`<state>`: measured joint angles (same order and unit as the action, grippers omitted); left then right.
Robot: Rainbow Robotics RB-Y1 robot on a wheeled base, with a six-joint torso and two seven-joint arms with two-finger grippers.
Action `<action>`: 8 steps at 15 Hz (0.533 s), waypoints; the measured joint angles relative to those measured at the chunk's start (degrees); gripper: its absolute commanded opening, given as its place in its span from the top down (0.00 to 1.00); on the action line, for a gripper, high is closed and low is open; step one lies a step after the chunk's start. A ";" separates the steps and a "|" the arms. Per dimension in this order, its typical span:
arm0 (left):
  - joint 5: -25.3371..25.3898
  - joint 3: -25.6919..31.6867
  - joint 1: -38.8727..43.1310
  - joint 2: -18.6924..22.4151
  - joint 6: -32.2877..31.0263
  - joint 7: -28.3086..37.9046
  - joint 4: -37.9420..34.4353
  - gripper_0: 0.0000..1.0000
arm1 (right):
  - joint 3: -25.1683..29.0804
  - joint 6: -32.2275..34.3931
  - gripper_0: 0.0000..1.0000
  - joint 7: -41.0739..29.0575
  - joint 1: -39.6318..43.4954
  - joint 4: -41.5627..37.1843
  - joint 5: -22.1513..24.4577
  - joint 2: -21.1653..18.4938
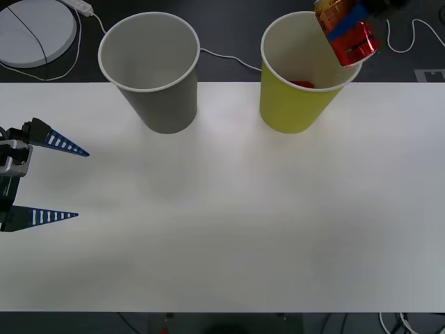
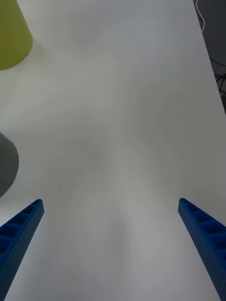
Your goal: Put the can into the green bin and the plastic bottle into the gray bin
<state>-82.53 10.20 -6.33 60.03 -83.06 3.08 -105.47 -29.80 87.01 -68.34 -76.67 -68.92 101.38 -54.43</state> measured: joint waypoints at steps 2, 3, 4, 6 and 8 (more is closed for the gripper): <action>0.00 0.00 0.00 0.00 0.00 0.00 0.00 0.00 | 0.00 -0.56 1.00 0.72 -1.47 2.95 1.80 2.25; 0.00 0.00 0.00 0.00 0.00 0.00 0.00 0.00 | 0.00 -1.06 1.00 1.55 -2.12 4.41 2.09 3.10; 0.00 0.00 0.00 0.00 0.00 0.00 0.00 0.00 | 0.00 -1.47 0.98 2.26 -2.56 5.50 2.25 3.68; 0.00 0.00 0.00 0.00 0.00 0.00 0.00 0.00 | 0.00 -1.72 0.80 2.99 -2.89 6.19 2.52 4.05; 0.00 0.00 0.00 0.00 0.00 0.00 0.00 0.00 | 0.00 -1.74 0.14 3.56 -2.94 6.26 2.60 4.02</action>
<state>-82.53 10.20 -6.33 60.03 -83.06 3.08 -105.47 -29.80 85.27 -64.78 -79.62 -62.66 103.98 -50.41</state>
